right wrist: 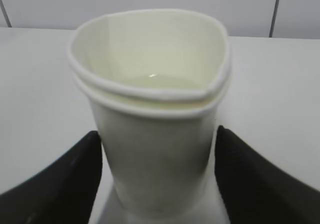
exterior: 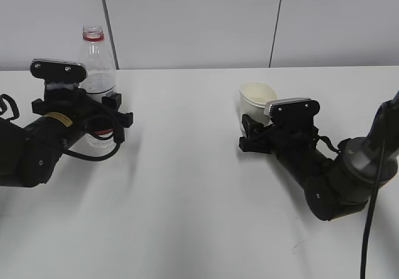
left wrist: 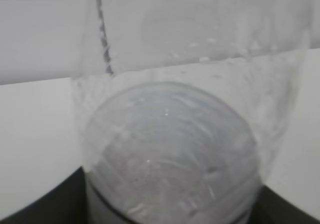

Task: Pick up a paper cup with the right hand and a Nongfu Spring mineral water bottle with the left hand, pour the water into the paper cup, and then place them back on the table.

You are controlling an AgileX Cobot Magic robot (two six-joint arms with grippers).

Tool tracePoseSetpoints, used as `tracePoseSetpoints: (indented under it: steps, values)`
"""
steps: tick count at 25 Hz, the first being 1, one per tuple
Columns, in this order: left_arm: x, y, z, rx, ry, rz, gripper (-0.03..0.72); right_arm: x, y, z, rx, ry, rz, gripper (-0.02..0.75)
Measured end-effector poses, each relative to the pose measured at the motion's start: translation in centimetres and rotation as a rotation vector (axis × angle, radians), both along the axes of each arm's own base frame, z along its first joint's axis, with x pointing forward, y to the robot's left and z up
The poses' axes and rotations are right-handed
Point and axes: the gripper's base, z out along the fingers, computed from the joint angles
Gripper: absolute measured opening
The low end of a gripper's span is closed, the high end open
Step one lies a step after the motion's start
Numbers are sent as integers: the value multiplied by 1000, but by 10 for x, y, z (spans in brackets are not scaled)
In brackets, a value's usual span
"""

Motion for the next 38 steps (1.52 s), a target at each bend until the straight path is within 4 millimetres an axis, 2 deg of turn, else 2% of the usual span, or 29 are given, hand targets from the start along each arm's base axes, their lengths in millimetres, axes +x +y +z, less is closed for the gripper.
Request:
tracePoseSetpoints:
  steps: [7,12,20,29,38]
  values:
    - [0,0,0,0,0,0,394,-19,-6,7,-11,37,0,524]
    - [0,0,0,0,0,0,394,-33,-10,23,-10,34,0,526]
    - [0,0,-3,1,-1,1,394,-68,-21,54,-8,28,0,526]
    - [3,0,-11,-2,-59,8,397,-74,-23,75,7,-18,0,527]
    - [3,0,-12,-1,-56,9,554,-74,-23,75,6,-21,6,528]
